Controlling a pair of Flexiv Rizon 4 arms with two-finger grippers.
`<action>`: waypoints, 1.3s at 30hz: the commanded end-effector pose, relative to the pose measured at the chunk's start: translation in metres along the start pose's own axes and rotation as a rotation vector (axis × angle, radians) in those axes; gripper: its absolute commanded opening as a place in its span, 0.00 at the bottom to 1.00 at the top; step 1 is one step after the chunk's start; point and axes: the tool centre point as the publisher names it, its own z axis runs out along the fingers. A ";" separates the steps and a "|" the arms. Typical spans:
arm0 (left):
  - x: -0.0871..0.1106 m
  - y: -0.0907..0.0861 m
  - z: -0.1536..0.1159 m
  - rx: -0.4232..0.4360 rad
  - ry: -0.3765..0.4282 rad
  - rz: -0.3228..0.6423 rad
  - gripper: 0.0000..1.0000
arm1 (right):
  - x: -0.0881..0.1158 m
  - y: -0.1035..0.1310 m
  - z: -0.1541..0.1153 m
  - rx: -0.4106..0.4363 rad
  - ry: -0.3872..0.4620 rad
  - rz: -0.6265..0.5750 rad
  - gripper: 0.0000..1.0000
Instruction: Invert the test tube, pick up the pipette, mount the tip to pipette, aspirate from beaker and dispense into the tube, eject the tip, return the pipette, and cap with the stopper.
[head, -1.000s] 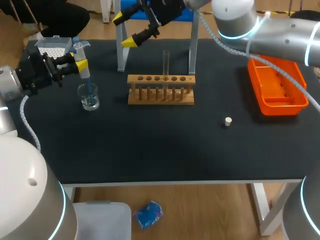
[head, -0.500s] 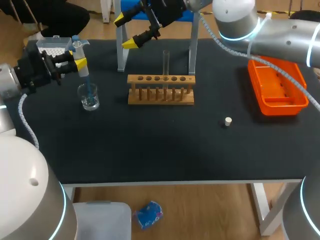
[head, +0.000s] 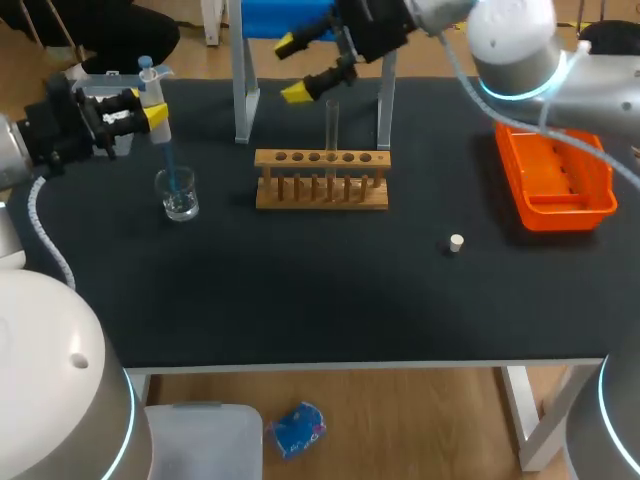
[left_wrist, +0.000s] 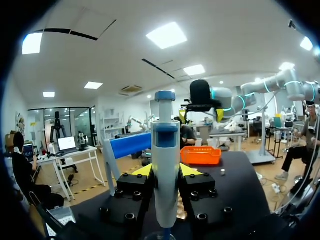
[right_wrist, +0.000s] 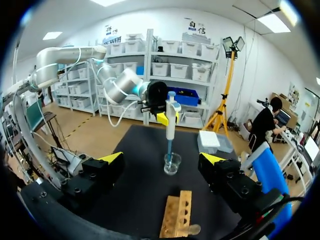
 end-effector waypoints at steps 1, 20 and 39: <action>0.002 0.000 0.002 0.011 -0.006 0.006 0.00 | 0.021 -0.014 -0.027 -0.002 -0.089 0.017 1.00; 0.000 -0.003 0.002 0.015 -0.009 0.012 0.00 | 0.038 -0.070 -0.070 0.083 -0.195 0.119 1.00; 0.000 -0.003 0.002 0.015 -0.009 0.012 0.00 | 0.021 -0.132 -0.064 0.173 -0.133 0.066 1.00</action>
